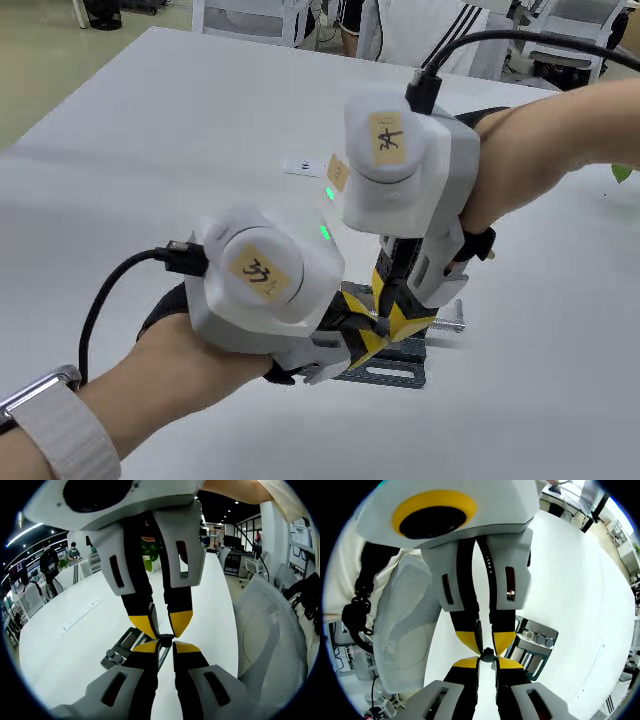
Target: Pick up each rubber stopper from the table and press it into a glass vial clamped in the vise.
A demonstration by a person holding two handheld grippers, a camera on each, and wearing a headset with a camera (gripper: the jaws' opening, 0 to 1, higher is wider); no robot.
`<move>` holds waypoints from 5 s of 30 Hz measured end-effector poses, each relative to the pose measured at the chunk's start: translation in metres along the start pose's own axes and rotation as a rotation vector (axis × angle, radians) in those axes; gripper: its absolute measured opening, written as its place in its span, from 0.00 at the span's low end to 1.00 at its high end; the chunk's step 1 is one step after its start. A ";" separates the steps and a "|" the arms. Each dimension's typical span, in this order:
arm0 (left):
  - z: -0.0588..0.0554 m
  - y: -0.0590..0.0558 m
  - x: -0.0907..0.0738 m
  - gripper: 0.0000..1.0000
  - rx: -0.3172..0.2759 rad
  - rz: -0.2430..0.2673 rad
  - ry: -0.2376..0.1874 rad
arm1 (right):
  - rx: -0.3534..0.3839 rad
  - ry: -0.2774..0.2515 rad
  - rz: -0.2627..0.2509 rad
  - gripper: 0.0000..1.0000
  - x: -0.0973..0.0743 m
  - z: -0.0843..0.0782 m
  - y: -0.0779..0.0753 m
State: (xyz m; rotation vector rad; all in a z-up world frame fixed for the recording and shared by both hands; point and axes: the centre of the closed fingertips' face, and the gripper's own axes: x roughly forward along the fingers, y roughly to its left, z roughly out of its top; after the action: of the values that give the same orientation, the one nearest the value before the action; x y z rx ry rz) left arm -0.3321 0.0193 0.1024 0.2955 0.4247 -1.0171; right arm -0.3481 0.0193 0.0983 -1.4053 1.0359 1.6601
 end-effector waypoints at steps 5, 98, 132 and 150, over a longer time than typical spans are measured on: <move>-0.001 0.002 -0.001 0.08 -0.003 0.001 0.001 | 0.005 -0.009 -0.006 0.07 0.000 0.001 -0.002; 0.012 0.005 -0.021 0.05 -0.024 0.049 -0.191 | 0.143 -0.458 -0.157 0.07 -0.021 0.020 -0.009; -0.053 0.028 -0.025 0.61 -0.108 0.142 -0.044 | 0.151 -0.383 -0.136 0.06 -0.004 0.011 -0.017; -0.094 0.034 -0.037 0.99 -0.169 0.170 0.079 | 0.058 -0.258 -0.137 0.06 0.010 0.002 -0.050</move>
State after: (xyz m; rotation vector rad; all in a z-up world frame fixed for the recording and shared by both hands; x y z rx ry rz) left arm -0.3388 0.1045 0.0387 0.2164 0.5443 -0.7997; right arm -0.3050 0.0423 0.0819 -1.1619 0.8167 1.6457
